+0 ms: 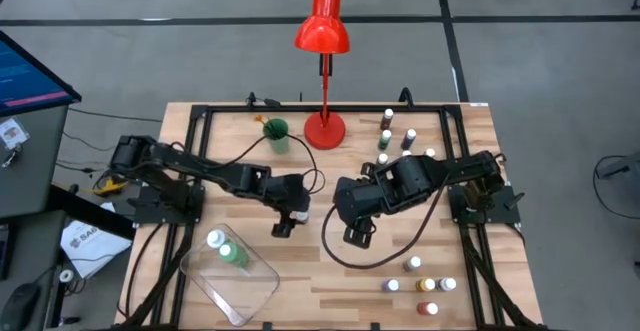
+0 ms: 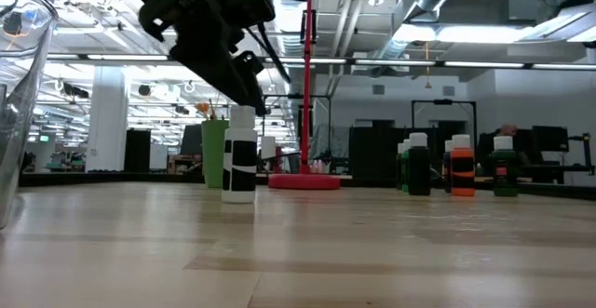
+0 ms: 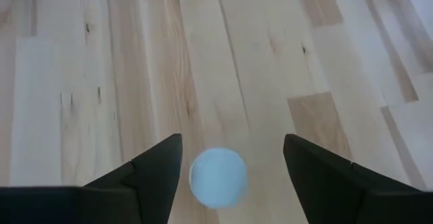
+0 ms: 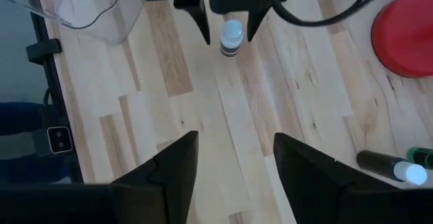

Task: Pick & Place Paint Supplies
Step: Put the white coloring bottle into the transparent bin

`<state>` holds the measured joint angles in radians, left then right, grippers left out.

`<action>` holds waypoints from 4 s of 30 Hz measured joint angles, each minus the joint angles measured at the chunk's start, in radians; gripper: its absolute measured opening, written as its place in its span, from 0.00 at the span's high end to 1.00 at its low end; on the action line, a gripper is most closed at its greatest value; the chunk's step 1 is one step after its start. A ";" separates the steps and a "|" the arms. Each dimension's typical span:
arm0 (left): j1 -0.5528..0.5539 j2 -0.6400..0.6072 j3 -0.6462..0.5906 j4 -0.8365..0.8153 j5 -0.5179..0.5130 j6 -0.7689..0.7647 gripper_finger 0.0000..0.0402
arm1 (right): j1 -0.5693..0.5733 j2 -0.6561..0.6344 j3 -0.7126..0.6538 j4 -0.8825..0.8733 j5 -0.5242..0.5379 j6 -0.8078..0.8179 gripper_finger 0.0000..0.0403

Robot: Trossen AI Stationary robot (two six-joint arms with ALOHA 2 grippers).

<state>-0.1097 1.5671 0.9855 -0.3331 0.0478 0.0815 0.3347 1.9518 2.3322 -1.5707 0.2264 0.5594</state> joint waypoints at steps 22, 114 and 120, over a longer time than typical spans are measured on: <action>0.005 0.020 0.000 -0.027 -0.003 0.000 0.64 | 0.002 0.000 0.000 0.000 0.000 -0.008 0.56; -1.096 -0.376 -0.050 -0.670 -0.471 -0.947 0.74 | -0.022 0.000 0.000 0.012 0.042 0.096 0.63; -1.096 -0.388 -0.119 -0.634 -0.489 -0.980 0.74 | -0.022 0.000 0.000 0.012 0.042 0.096 0.64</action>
<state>-1.2055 1.1793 0.8666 -0.9666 -0.4409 -0.8990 0.3130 1.9522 2.3318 -1.5585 0.2680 0.6556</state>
